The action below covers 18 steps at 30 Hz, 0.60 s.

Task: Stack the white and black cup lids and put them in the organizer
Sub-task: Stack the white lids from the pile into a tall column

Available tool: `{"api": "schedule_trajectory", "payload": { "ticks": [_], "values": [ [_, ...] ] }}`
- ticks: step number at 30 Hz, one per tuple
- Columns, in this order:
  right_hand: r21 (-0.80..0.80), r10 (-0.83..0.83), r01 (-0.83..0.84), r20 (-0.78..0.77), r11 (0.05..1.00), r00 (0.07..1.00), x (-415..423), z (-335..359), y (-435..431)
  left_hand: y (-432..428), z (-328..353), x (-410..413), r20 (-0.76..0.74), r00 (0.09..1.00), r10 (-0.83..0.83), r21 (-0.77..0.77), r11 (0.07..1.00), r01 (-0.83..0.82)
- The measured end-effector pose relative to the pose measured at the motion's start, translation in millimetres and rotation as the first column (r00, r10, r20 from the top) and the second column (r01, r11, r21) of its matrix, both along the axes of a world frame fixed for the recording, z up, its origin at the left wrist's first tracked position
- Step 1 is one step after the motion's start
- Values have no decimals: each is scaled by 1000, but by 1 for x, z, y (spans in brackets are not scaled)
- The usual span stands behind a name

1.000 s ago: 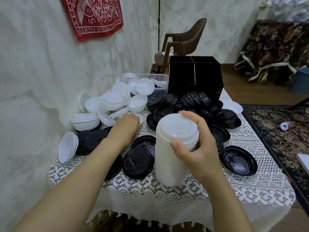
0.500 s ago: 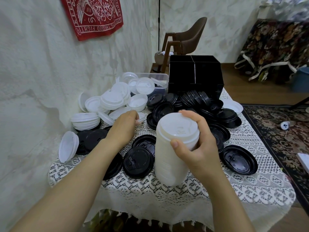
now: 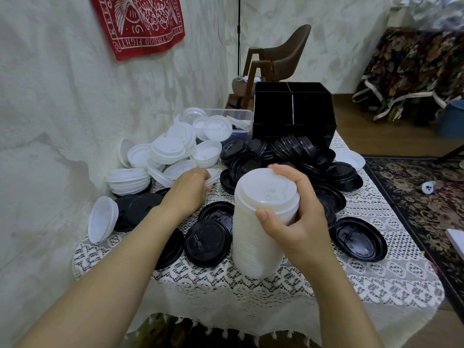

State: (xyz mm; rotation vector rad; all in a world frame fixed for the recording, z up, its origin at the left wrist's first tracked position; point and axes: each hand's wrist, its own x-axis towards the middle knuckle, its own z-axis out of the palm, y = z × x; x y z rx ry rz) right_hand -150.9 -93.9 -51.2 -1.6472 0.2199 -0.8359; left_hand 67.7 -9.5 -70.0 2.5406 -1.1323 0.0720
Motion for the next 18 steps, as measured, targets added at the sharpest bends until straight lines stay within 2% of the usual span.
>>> {"api": "schedule_trajectory", "payload": {
  "ticks": [5, 10, 12, 14, 16, 18],
  "values": [
    [1, -2, 2, -1, 1000, 1000, 0, 0, 0, -2, -3, 2, -30, 1000, 3, 36, 999, -2],
    [-1, 3, -3, 1, 1000, 1000, 0, 0, 0, 0, -3, 4, -31, 1000, -3, 6, 1000, 3],
    [0, 6, -6, -1, 1000, 1000, -1, 1, 0, 0, 0, 3, -39, 999, 19, -112, 993, -23],
    [0, 8, -8, -2, 1000, 1000, -1, 1, 0, -1, 3, 2, -102, 993, 52, -314, 946, -82],
    [-2, 6, -6, -2, 1000, 1000, -1, 1, 0, -1, 7, 1, -234, 970, 59, -493, 853, -171],
    [-1, 4, -4, -1, 1000, 1000, -1, 1, 0, -2, 10, 3, -413, 910, 15, -608, 740, -288]
  ]
}}
